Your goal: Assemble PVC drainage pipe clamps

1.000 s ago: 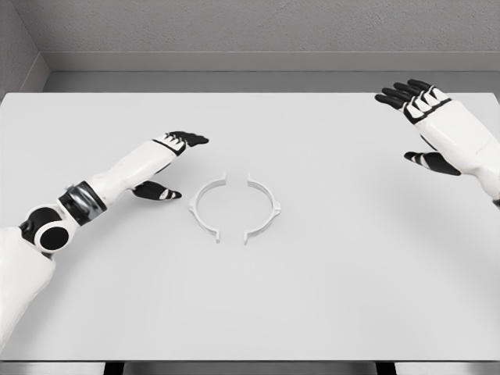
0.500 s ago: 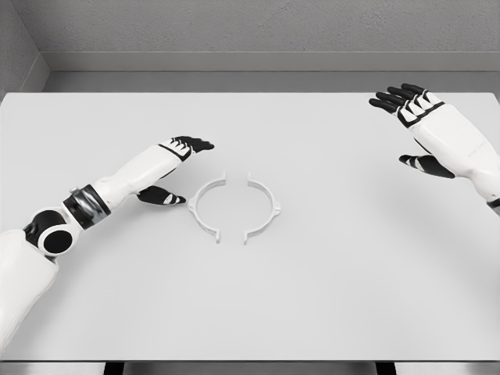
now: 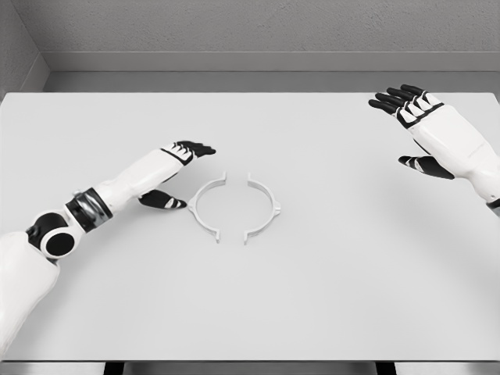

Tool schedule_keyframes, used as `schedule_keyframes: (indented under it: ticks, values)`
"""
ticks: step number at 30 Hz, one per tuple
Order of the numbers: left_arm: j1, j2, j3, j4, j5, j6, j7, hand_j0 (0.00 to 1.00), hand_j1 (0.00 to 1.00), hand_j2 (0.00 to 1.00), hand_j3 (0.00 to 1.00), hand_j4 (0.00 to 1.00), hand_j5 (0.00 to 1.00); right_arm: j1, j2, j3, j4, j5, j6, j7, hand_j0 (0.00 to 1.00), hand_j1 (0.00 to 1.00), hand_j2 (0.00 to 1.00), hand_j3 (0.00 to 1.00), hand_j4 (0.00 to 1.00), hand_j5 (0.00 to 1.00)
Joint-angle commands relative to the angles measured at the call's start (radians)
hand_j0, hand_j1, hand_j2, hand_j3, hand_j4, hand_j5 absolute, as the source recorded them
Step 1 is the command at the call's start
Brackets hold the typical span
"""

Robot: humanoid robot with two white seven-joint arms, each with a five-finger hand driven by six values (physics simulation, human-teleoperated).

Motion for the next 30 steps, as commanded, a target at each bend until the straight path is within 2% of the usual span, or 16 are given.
schedule_keyframes:
  ticks: [1, 30]
  values:
    - [0.000, 0.000, -0.004, 0.000, 0.007, 0.001, 0.001, 1.00, 1.00, 1.00, 1.00, 1.00, 1.00, 0.000, -0.001, 0.001, 0.000, -0.007, 0.001, -0.001, 1.00, 1.00, 1.00, 1.00, 1.00, 1.00]
    - [0.006, -0.002, -0.007, -0.017, 0.014, 0.001, 0.001, 1.00, 1.00, 1.00, 1.00, 1.00, 1.00, 0.000, -0.001, -0.001, 0.001, -0.005, 0.001, -0.001, 1.00, 1.00, 1.00, 1.00, 1.00, 1.00]
